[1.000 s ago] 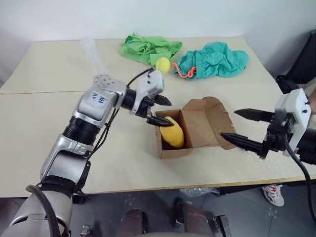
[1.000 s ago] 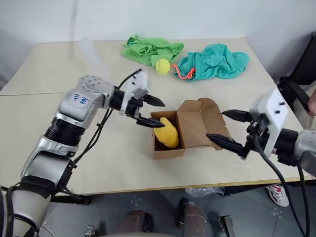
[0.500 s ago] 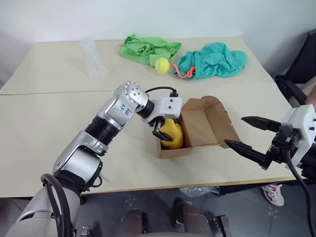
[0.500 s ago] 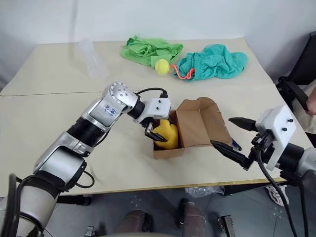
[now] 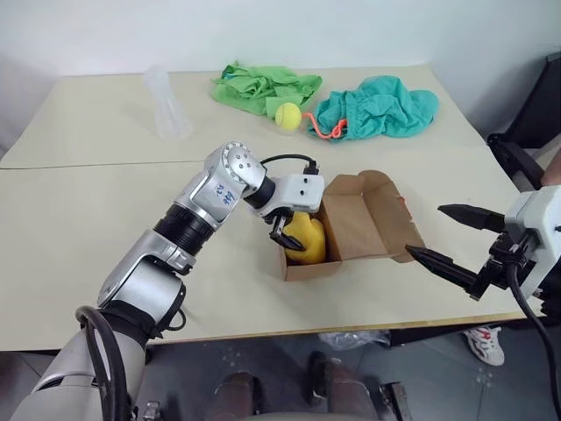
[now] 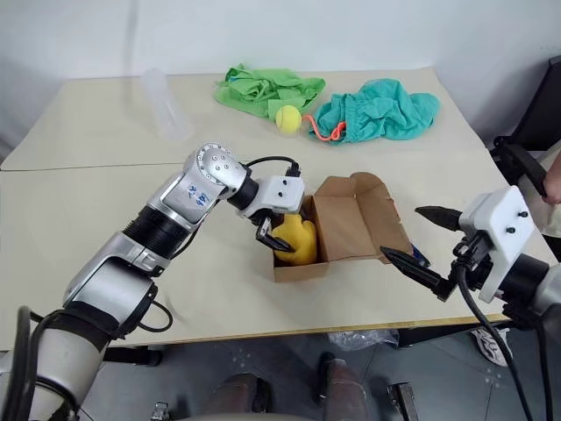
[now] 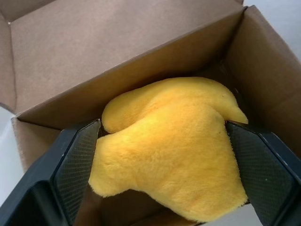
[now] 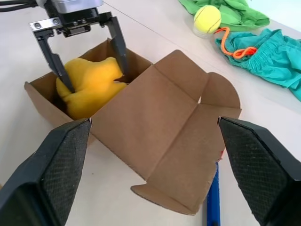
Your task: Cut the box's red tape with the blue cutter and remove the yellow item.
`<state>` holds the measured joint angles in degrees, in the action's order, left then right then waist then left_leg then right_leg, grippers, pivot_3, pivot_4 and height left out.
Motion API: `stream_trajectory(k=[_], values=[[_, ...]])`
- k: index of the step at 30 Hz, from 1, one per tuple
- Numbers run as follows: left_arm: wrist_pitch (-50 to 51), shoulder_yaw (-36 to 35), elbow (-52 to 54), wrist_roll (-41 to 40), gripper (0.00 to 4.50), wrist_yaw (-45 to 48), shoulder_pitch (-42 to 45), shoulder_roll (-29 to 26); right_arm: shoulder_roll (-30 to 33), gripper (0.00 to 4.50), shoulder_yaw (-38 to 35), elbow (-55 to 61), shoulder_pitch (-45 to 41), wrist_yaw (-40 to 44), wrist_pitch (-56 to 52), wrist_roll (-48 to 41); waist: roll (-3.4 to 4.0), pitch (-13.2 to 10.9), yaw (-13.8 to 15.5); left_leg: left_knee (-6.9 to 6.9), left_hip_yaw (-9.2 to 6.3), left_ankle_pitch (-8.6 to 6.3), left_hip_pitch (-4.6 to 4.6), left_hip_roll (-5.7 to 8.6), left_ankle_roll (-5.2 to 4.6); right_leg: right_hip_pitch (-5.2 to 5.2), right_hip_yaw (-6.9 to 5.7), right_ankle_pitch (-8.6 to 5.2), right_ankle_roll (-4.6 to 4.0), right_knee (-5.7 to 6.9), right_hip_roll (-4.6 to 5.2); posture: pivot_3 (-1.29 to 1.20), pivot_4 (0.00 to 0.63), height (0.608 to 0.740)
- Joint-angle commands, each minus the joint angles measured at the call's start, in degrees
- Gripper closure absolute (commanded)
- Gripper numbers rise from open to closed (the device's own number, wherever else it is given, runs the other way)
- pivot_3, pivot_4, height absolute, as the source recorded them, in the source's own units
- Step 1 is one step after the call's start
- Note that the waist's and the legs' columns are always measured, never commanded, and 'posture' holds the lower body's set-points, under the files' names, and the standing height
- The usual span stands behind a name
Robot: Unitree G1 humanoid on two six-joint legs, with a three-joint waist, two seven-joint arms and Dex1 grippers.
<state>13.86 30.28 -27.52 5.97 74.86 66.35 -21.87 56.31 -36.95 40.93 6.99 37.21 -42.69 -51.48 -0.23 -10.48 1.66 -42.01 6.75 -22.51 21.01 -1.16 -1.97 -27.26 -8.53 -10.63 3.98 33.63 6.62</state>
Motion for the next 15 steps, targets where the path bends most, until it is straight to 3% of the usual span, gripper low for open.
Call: stream_trajectory(k=[1,15], values=[[2.0,-1.5,2.6,-1.1,0.03,1.9,-0.6,0.0,1.3,0.0,-2.6,-0.3,-0.9,0.9,0.4,0.8,0.0,0.0,0.0,0.0,0.0,0.0,0.0,0.01,0.0,0.0,0.0,0.0,0.0,0.0,0.0,0.0,0.15,0.74],[5.6,-1.8,7.7,-2.2,0.03,6.1,-2.0,-1.3,1.7,0.0,-1.7,-1.7,-2.8,2.1,0.4,2.5,0.0,0.0,0.0,-0.04,0.03,0.01,0.01,0.04,-0.03,-0.01,0.05,0.03,0.04,0.01,0.01,0.0,0.15,0.74]])
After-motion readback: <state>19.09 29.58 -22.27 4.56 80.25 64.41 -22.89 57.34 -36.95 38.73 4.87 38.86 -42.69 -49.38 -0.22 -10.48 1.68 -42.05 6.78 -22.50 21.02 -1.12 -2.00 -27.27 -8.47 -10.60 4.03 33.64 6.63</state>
